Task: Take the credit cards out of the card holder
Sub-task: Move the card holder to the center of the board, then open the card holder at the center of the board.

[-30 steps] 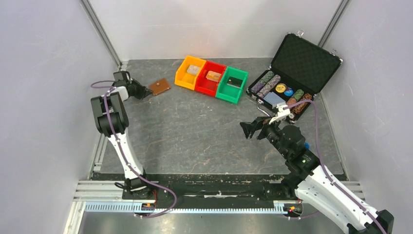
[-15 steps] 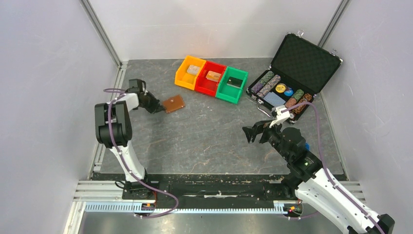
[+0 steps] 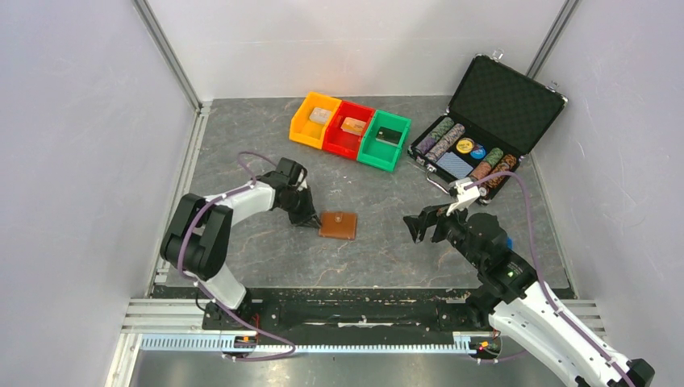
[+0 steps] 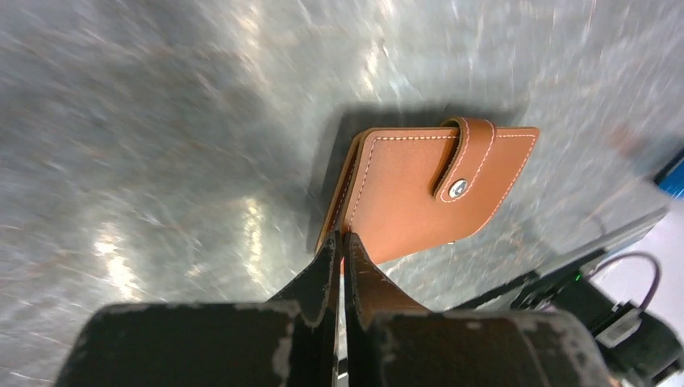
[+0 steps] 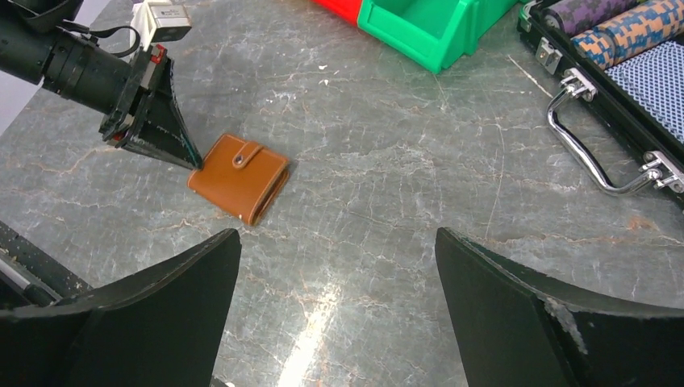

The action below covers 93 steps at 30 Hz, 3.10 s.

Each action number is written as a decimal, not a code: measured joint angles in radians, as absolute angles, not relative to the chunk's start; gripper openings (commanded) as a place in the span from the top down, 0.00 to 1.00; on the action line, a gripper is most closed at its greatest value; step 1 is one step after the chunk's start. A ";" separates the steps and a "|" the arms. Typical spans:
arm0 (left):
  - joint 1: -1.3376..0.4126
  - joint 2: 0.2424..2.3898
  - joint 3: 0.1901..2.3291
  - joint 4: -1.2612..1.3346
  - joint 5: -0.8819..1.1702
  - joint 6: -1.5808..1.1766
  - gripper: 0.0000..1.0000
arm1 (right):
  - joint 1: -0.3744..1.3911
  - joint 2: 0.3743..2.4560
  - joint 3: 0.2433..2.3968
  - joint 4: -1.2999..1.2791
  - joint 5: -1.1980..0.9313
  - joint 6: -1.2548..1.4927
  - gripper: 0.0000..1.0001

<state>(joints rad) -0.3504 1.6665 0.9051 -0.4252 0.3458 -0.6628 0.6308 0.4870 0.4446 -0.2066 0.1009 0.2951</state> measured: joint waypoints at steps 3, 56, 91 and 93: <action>-0.410 1.637 0.880 -0.433 0.356 -0.637 0.97 | 0.631 0.487 0.444 -0.215 0.081 0.296 0.12; -0.477 0.955 0.974 -0.775 -0.208 -0.395 0.00 | 1.000 1.486 0.607 0.285 0.112 0.080 0.44; -0.477 0.987 0.969 -0.766 -0.146 -0.395 0.00 | 1.026 1.496 0.528 0.437 0.197 0.166 0.76; -0.477 0.987 0.969 -0.765 -0.146 -0.395 0.00 | 1.026 1.467 0.532 0.428 0.184 0.154 0.69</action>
<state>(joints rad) -0.4770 0.9874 0.9688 -0.7647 -0.1459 -0.3950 1.0260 1.4670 0.5316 0.4282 0.1844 0.1535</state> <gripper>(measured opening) 0.997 0.215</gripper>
